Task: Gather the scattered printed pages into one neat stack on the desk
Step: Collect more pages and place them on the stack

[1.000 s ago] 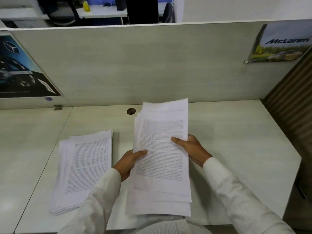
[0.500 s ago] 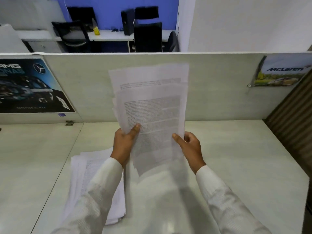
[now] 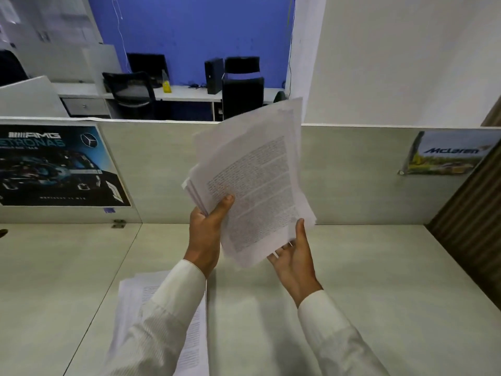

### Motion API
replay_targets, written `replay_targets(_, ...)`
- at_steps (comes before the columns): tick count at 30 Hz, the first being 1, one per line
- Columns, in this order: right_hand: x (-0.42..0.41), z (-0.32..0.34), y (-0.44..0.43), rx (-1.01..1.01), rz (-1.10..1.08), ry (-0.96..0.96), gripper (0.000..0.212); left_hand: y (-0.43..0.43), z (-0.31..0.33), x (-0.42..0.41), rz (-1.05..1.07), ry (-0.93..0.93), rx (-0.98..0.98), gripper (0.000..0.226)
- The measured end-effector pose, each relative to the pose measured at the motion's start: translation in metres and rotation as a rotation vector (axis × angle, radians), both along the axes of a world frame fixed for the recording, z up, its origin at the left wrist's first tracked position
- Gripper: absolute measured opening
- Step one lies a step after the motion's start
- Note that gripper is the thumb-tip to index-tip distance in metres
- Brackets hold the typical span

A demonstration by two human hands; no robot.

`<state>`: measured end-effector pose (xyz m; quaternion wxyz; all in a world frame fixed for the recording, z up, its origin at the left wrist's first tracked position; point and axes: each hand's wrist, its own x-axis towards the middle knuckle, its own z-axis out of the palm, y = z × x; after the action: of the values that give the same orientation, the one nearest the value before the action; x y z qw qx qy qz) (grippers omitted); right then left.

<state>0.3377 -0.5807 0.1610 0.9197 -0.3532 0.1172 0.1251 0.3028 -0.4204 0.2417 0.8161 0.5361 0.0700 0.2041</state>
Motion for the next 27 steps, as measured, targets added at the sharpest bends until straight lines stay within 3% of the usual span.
replay_targets(9, 0.004, -0.002, 0.004, 0.018, -0.012, -0.03, 0.054, 0.002, 0.005, 0.009, 0.027, 0.027, -0.038, 0.01)
replay_targets(14, 0.01, 0.005, -0.003, 0.084, -0.047, -0.093, 0.047, -0.012, 0.002, 0.015, 0.043, 0.075, 0.183, 0.009)
replay_targets(22, 0.01, 0.006, -0.015, 0.128, -0.111, -0.062, 0.055, -0.035, 0.001, 0.016, 0.041, -0.011, 0.099, 0.015)
replay_targets(27, 0.009, 0.008, -0.016, 0.149, -0.081, -0.102, 0.052, -0.047, -0.015, 0.014, 0.052, 0.022, 0.282, 0.024)
